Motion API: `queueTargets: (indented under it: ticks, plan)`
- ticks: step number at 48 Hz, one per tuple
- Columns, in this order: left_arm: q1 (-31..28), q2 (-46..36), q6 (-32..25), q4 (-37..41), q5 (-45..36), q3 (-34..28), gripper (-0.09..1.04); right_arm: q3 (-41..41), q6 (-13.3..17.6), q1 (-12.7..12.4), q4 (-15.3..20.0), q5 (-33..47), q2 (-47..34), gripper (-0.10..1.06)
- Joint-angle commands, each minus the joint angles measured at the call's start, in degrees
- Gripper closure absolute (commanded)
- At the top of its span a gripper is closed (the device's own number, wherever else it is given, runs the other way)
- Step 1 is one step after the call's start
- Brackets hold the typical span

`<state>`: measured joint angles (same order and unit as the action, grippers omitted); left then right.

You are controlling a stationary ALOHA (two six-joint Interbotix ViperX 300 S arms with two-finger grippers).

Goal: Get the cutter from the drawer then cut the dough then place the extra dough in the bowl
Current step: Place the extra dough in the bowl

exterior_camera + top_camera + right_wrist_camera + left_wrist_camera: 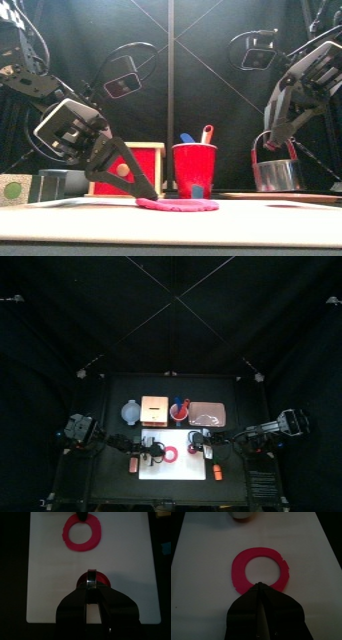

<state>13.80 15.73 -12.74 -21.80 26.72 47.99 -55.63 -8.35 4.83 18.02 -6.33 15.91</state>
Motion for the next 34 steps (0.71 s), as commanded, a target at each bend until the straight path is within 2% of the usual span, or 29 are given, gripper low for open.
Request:
queueTargets:
  ticks: [1, 16, 30, 34]
  plan:
    - [-0.4, -0.4, 0.2, -0.2, -1.0, 0.1, 0.45, 0.6, 0.0, -0.1, -0.2, 0.5, -0.8, 0.48]
    - [-0.5, -0.5, 0.2, -0.9, -1.9, 0.2, 0.45, 1.8, 0.0, 0.3, -0.2, 0.7, -3.3, 0.45]
    - [-0.5, -1.8, 0.1, -0.9, -1.9, -0.1, 0.45, 3.2, 0.1, 1.0, 0.4, 0.4, -1.7, 0.20]
    - [-0.6, -3.0, 0.1, -0.8, -1.8, -0.5, 0.45, 3.6, 0.1, 1.1, 0.3, 0.6, -1.3, 0.16]
